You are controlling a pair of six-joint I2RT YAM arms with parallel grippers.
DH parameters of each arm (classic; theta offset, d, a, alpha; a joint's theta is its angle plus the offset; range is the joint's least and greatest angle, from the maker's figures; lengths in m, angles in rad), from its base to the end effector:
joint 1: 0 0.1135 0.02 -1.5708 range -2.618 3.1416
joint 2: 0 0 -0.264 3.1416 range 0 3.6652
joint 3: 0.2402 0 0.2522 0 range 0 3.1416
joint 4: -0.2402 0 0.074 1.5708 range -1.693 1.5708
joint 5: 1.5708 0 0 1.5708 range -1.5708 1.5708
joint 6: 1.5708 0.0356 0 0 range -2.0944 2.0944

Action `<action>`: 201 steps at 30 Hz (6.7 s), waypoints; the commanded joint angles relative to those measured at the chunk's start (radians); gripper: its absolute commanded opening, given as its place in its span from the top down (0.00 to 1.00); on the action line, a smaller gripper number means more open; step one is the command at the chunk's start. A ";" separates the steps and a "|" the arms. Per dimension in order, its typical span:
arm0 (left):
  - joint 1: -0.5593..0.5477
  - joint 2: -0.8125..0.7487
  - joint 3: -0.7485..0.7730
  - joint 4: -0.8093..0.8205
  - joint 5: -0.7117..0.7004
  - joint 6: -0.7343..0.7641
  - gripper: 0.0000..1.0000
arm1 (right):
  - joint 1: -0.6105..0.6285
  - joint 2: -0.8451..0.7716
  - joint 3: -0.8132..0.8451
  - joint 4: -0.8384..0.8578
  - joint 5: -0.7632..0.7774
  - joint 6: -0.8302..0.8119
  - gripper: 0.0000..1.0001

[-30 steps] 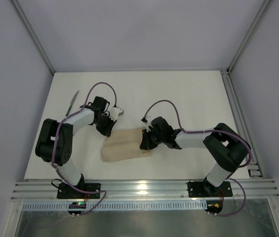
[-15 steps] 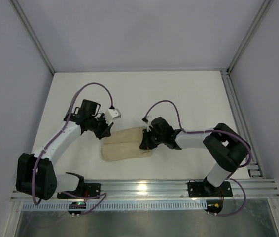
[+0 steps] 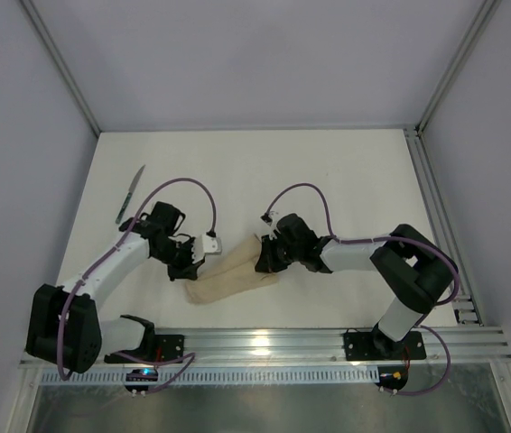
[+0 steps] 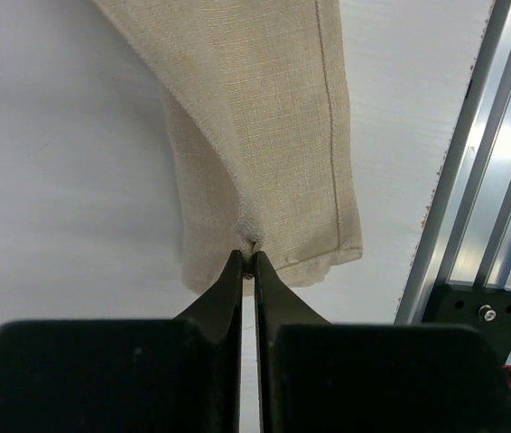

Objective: Fold the napkin into a case and place the utensils inside
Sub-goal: Fold the lower triangle-folded napkin at the center of the board.

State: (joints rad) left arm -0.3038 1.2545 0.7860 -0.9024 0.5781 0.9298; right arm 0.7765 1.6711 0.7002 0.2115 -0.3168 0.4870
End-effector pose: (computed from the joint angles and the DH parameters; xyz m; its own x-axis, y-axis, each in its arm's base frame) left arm 0.1890 -0.0796 0.2056 -0.2754 0.7898 -0.5480 0.9613 0.2235 -0.1611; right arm 0.2151 0.2269 0.1336 -0.8211 -0.1832 -0.5406 -0.5011 0.6849 0.5289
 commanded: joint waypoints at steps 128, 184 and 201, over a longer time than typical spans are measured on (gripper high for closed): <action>-0.362 -0.043 -0.155 0.184 -0.211 0.141 0.09 | -0.005 -0.134 -0.045 -0.225 0.033 -0.297 0.96; -0.397 0.186 -0.113 0.465 -0.330 -0.195 0.61 | -0.200 -0.180 -0.039 -0.158 -0.025 -0.162 0.44; -0.391 0.210 -0.071 0.461 -0.415 -0.212 0.54 | -0.267 0.057 0.070 -0.024 -0.050 -0.122 0.96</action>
State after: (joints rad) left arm -0.7044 1.4136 0.7094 -0.4530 0.2329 0.7136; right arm 0.5278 1.6695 0.7063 0.1650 -0.4221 0.3782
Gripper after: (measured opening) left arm 0.459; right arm 0.101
